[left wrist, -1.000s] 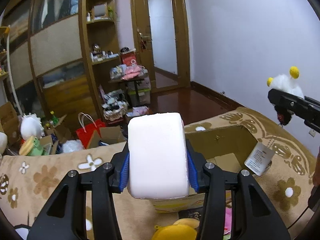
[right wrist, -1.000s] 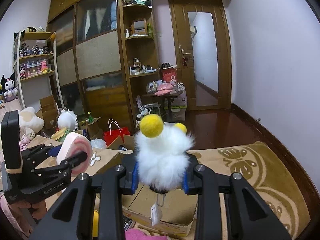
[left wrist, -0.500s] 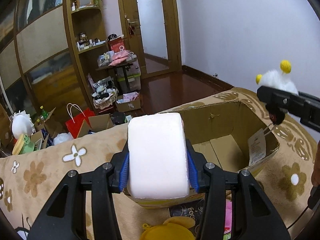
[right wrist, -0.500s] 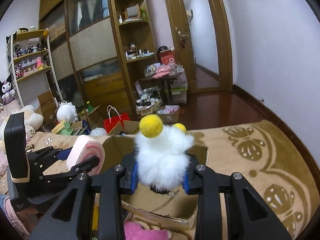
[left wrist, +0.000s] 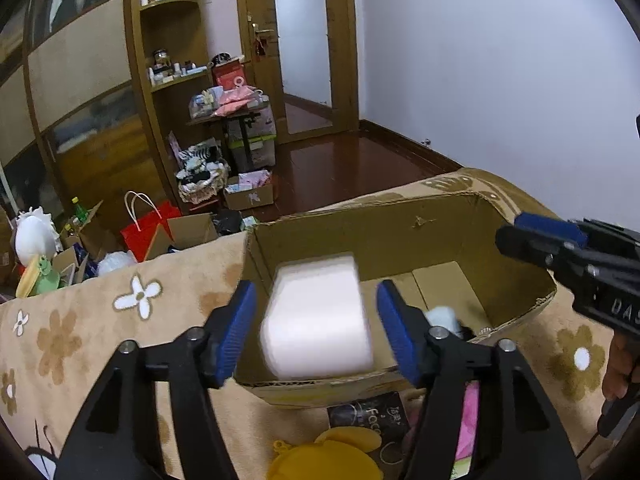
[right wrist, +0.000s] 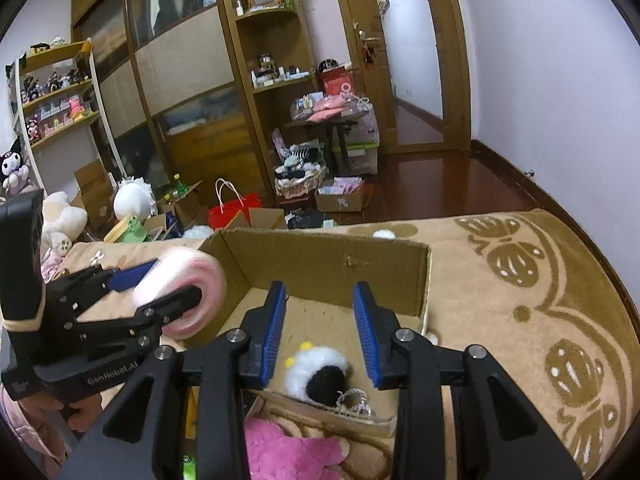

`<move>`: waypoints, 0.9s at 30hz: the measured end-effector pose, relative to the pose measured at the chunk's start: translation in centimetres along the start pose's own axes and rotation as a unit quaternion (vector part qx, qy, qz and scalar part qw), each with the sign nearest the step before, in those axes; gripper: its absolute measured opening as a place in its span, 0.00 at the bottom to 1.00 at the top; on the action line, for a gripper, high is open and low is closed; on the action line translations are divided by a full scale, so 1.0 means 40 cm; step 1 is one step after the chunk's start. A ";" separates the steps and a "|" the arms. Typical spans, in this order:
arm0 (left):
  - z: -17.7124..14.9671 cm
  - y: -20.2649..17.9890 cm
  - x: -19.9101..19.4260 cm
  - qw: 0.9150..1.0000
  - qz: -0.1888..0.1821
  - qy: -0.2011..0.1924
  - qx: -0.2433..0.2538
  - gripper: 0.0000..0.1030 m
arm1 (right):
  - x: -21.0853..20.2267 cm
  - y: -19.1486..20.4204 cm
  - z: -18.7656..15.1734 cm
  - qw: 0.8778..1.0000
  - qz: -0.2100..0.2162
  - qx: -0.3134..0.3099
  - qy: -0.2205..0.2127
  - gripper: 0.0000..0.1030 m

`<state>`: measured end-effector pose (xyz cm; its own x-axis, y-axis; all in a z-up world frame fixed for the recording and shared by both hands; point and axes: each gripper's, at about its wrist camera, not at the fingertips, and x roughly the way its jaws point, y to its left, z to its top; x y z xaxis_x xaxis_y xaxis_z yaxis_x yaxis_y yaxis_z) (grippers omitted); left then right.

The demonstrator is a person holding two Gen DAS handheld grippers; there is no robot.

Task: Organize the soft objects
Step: 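Open the left gripper over the box while the right gripper releases its plush inside, then grasp the yellow round plush with the left gripper while the right gripper grasps the green tissue pack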

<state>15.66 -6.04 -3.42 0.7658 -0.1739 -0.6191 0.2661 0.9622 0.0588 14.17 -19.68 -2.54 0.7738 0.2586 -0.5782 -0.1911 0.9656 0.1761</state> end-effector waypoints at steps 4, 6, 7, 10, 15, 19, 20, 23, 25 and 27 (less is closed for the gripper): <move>-0.005 0.007 -0.020 1.000 0.010 -0.003 0.002 0.77 | -0.005 0.011 -0.009 1.000 -0.002 -0.001 0.006 0.59; -0.011 0.014 -0.033 1.000 0.015 -0.003 -0.001 0.83 | -0.016 0.018 -0.012 1.000 -0.006 0.000 0.004 0.71; -0.014 0.018 -0.041 1.000 0.016 -0.003 -0.004 0.86 | -0.022 0.020 -0.013 1.000 -0.007 0.001 0.003 0.74; -0.020 0.032 -0.063 1.000 0.022 -0.003 -0.010 0.90 | -0.043 0.028 -0.018 1.000 -0.010 0.004 0.001 0.91; -0.034 0.050 -0.104 0.999 0.031 0.005 -0.013 0.95 | -0.088 0.054 -0.032 1.000 -0.016 0.003 -0.003 1.00; -0.052 0.067 -0.147 0.999 0.034 0.009 -0.016 0.96 | -0.122 0.075 -0.045 1.000 -0.019 0.006 -0.003 1.00; -0.057 0.072 -0.159 0.999 0.034 0.010 -0.017 0.96 | -0.128 0.077 -0.048 1.000 -0.019 0.008 -0.002 1.00; -0.069 0.080 -0.188 0.999 0.036 0.014 -0.016 0.96 | -0.152 0.091 -0.064 1.000 -0.021 0.012 0.001 1.00; -0.077 0.083 -0.203 0.999 0.037 0.019 -0.017 0.96 | -0.166 0.099 -0.074 1.000 -0.023 0.015 0.003 1.00; -0.086 0.087 -0.216 0.999 0.038 0.025 -0.018 0.96 | -0.177 0.104 -0.084 1.000 -0.025 0.018 0.007 1.00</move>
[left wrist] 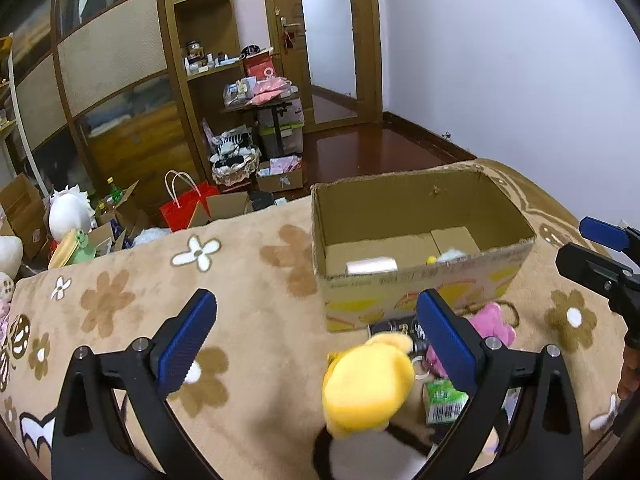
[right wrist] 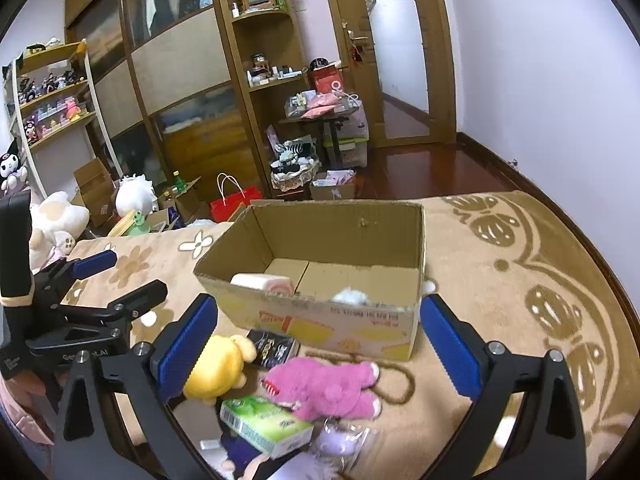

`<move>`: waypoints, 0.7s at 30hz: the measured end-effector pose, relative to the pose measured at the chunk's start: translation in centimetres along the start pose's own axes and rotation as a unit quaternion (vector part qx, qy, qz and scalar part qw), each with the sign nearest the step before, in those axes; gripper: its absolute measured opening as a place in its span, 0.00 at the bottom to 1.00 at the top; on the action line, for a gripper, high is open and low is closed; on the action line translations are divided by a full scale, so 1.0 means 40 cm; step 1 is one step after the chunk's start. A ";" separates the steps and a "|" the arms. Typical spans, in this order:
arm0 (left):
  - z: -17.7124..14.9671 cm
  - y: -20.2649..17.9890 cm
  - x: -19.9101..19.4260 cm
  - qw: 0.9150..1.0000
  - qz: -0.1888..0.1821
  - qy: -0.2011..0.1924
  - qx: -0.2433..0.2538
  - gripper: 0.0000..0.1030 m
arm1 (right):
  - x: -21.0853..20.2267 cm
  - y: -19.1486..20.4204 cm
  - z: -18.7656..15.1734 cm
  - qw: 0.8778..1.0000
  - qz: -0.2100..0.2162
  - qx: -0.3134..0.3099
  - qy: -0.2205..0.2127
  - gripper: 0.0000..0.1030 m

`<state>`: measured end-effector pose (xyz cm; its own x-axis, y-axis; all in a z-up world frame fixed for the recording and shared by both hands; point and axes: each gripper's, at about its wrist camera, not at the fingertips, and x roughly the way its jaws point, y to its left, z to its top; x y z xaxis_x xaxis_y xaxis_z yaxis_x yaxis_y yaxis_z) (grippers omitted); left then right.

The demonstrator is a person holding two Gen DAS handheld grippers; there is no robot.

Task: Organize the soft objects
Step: 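Grasp the yellow round plush with the left gripper while the right gripper grasps the green tissue pack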

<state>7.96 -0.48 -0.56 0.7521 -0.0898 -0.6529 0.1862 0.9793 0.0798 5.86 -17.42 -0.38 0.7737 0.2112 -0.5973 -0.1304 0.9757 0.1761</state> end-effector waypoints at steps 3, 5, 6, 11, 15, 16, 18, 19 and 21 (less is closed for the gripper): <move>-0.016 0.012 -0.017 1.000 0.004 0.012 -0.005 0.97 | -0.013 0.010 -0.018 1.000 -0.002 0.005 0.006 1.00; -0.027 0.021 -0.026 1.000 -0.001 0.022 -0.009 0.97 | -0.021 0.016 -0.033 1.000 -0.002 0.008 0.011 1.00; -0.032 0.025 -0.028 1.000 -0.006 0.027 -0.012 0.97 | -0.023 0.020 -0.039 1.000 -0.001 0.010 0.012 1.00; -0.048 0.031 -0.026 0.999 -0.020 0.045 -0.016 0.97 | -0.022 0.045 -0.071 1.000 -0.002 0.006 0.029 1.00; -0.053 0.038 -0.006 0.998 -0.032 0.053 -0.024 0.96 | -0.007 0.055 -0.090 0.999 -0.001 0.002 0.044 1.00; -0.054 0.041 0.003 0.997 -0.034 0.058 -0.027 0.96 | -0.004 0.058 -0.093 0.999 -0.001 -0.002 0.047 1.00; -0.053 0.043 0.019 0.997 -0.037 0.064 -0.028 0.96 | 0.008 0.068 -0.102 0.998 -0.004 -0.010 0.055 1.00; -0.052 0.043 0.027 0.997 -0.040 0.067 -0.029 0.96 | 0.014 0.070 -0.106 0.998 -0.004 -0.013 0.059 1.00; -0.051 0.046 0.043 0.995 -0.050 0.075 -0.032 0.96 | 0.028 0.076 -0.114 0.998 -0.004 -0.018 0.067 1.00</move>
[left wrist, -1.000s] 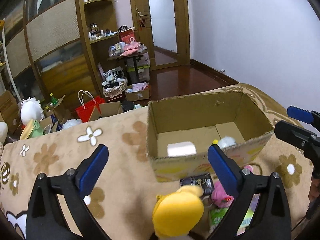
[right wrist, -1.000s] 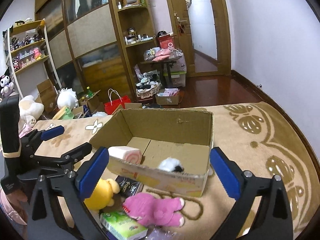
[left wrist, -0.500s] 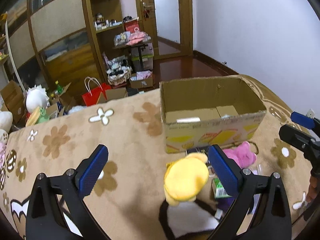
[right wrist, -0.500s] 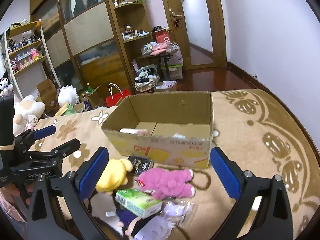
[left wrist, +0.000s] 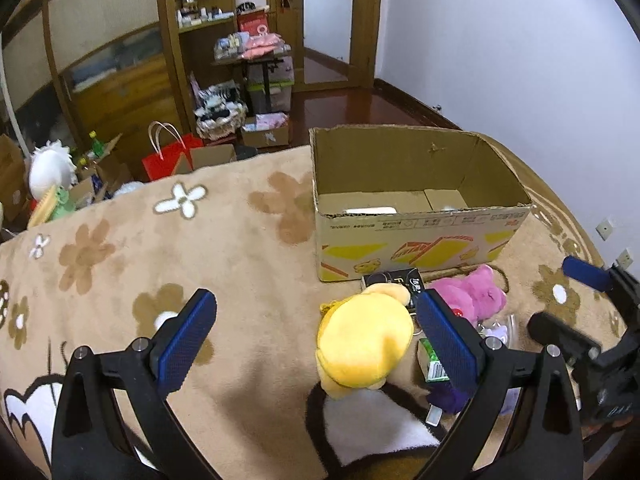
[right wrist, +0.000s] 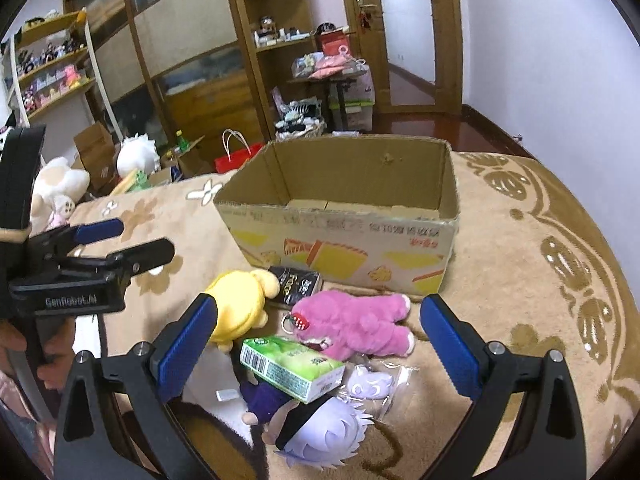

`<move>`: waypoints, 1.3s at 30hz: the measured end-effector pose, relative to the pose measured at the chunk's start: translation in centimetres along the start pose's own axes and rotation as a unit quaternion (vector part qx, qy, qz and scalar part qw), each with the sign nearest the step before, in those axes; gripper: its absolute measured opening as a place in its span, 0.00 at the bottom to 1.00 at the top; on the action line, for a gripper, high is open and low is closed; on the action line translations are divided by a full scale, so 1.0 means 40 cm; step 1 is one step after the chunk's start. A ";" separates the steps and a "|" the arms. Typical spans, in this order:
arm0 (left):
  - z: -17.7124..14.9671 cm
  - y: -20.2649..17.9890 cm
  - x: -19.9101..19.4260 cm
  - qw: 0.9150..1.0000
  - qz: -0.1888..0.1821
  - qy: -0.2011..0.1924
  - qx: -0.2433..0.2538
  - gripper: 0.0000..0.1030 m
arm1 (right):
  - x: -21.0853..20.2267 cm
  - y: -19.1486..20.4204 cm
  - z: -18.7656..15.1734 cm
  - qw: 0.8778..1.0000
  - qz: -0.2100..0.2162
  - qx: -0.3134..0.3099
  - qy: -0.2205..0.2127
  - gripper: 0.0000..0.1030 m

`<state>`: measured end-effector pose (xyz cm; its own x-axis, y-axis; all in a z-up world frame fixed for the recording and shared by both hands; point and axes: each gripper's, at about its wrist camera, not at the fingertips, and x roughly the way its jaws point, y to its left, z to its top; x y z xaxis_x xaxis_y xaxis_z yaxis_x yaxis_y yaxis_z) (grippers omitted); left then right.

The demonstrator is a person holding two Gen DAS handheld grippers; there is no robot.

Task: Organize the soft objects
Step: 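Grasp the yellow round plush with the left gripper while the right gripper grasps the green tissue pack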

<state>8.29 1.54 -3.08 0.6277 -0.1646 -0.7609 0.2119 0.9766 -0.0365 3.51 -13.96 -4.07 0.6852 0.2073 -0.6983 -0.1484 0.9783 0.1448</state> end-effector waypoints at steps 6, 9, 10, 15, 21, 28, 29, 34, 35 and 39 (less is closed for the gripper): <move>0.011 -0.007 0.035 1.000 -0.015 0.016 0.004 0.96 | 0.045 0.018 -0.016 1.000 0.003 -0.010 0.024 1.00; 0.014 -0.016 0.062 0.999 -0.022 0.031 0.005 0.96 | 0.069 0.026 -0.023 0.999 0.004 -0.013 0.036 1.00; 0.012 -0.019 0.071 0.999 -0.026 0.037 0.005 0.96 | 0.078 0.028 -0.026 0.999 0.005 -0.013 0.041 1.00; 0.006 -0.039 0.114 0.997 -0.037 0.065 0.014 0.96 | 0.121 0.045 -0.040 0.998 0.005 -0.020 0.063 1.00; -0.002 -0.061 0.167 0.993 -0.052 0.102 0.023 0.96 | 0.170 0.055 -0.053 0.996 0.007 -0.024 0.089 1.00; -0.022 -0.078 0.222 0.987 -0.060 0.145 0.026 0.96 | 0.216 0.069 -0.070 0.993 0.008 -0.033 0.117 1.00; -0.025 -0.080 0.226 0.986 -0.062 0.150 0.027 0.96 | 0.222 0.070 -0.072 0.992 0.008 -0.032 0.122 1.00; -0.039 -0.100 0.256 0.982 -0.066 0.171 0.036 0.96 | 0.255 0.062 -0.083 0.988 0.006 -0.020 0.153 1.00; -0.041 -0.102 0.261 0.982 -0.065 0.175 0.038 0.96 | 0.262 0.059 -0.085 0.987 0.009 -0.015 0.162 1.00; -0.049 -0.105 0.274 0.980 -0.056 0.188 0.038 0.85 | 0.269 0.053 -0.090 0.986 0.018 -0.002 0.168 1.00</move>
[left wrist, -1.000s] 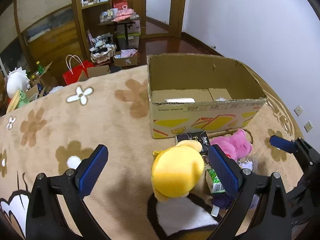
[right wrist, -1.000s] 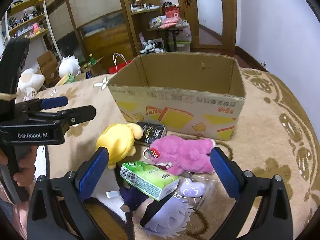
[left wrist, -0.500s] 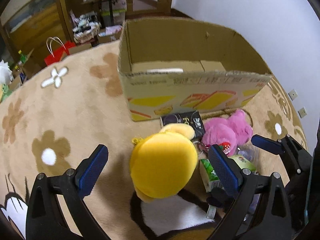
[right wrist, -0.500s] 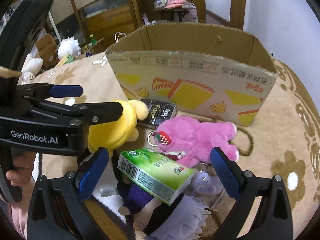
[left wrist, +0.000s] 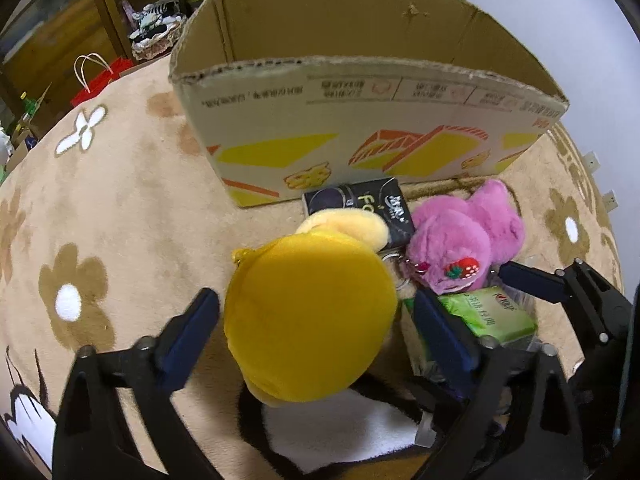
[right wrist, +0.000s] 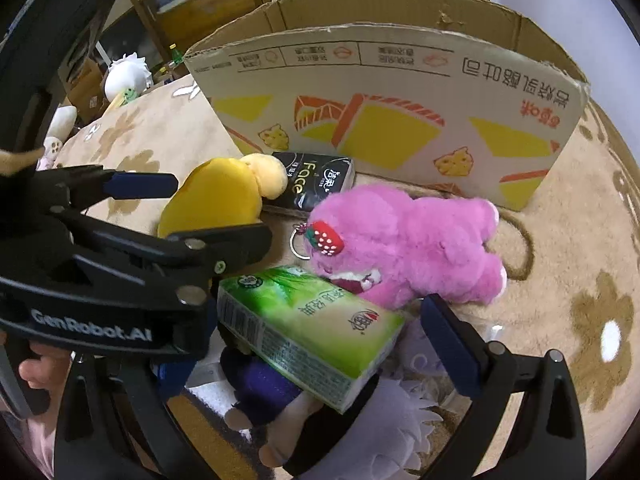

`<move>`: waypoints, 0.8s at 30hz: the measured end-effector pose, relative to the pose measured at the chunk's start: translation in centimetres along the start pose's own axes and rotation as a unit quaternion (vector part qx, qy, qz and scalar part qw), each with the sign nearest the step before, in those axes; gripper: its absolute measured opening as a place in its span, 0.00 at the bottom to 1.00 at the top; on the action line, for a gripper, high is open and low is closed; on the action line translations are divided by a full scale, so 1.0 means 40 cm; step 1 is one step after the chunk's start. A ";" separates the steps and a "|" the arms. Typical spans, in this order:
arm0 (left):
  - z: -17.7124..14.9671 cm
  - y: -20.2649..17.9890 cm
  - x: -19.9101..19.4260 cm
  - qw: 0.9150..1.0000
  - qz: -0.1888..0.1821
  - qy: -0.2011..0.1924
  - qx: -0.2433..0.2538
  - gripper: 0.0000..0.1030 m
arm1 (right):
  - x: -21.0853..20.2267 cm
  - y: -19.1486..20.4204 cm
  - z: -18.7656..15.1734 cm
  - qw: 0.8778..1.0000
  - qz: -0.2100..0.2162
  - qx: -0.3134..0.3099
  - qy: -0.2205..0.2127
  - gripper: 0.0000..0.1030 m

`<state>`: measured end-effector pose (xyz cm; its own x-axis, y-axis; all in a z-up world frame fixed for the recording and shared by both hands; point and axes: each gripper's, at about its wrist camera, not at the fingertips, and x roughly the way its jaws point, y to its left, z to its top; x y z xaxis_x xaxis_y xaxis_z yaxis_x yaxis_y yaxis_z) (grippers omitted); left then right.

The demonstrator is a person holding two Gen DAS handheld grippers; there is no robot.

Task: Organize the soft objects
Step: 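Grasp the yellow round plush with the left gripper while the right gripper grasps the green tissue pack, then lift the yellow plush and green tissue pack and carry both over the box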

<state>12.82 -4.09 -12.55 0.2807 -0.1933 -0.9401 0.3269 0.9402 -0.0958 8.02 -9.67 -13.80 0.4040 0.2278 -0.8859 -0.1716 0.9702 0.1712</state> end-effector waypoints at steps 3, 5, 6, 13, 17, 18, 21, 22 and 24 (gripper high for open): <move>-0.005 0.009 0.006 1.000 0.002 0.007 -0.010 0.78 | 0.000 0.003 -0.003 1.000 0.006 -0.001 0.003 0.96; -0.007 0.015 0.003 1.000 -0.002 0.006 -0.019 0.77 | 0.000 0.009 -0.004 1.000 0.013 -0.002 0.006 0.93; -0.007 0.018 0.000 1.000 -0.003 0.004 -0.024 0.76 | 0.001 0.013 -0.002 1.000 0.011 -0.004 0.006 0.92; -0.028 0.041 -0.034 0.999 0.005 -0.017 -0.041 0.76 | -0.028 0.010 -0.007 1.000 0.015 -0.007 -0.006 0.90; -0.043 0.037 -0.075 0.998 0.017 -0.044 -0.050 0.76 | -0.068 0.004 -0.010 0.999 0.023 -0.008 -0.029 0.90; -0.047 0.044 -0.085 0.997 0.019 -0.052 -0.053 0.76 | -0.075 0.002 -0.007 0.999 0.024 -0.008 -0.034 0.90; -0.058 0.058 -0.126 0.994 0.031 -0.085 -0.063 0.76 | -0.106 -0.005 -0.001 0.998 0.024 -0.008 -0.057 0.90; -0.064 0.060 -0.146 0.992 0.035 -0.101 -0.066 0.76 | -0.115 -0.009 -0.001 0.998 0.025 -0.007 -0.065 0.90; -0.067 0.066 -0.170 0.989 0.041 -0.124 -0.070 0.76 | -0.137 -0.018 0.004 0.996 0.028 0.000 -0.082 0.90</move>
<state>9.35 0.48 -7.27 0.5192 -0.1607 -0.8394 0.1705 0.9819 -0.0825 6.07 -11.61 -9.00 0.5350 0.2915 -0.7930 -0.1977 0.9557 0.2180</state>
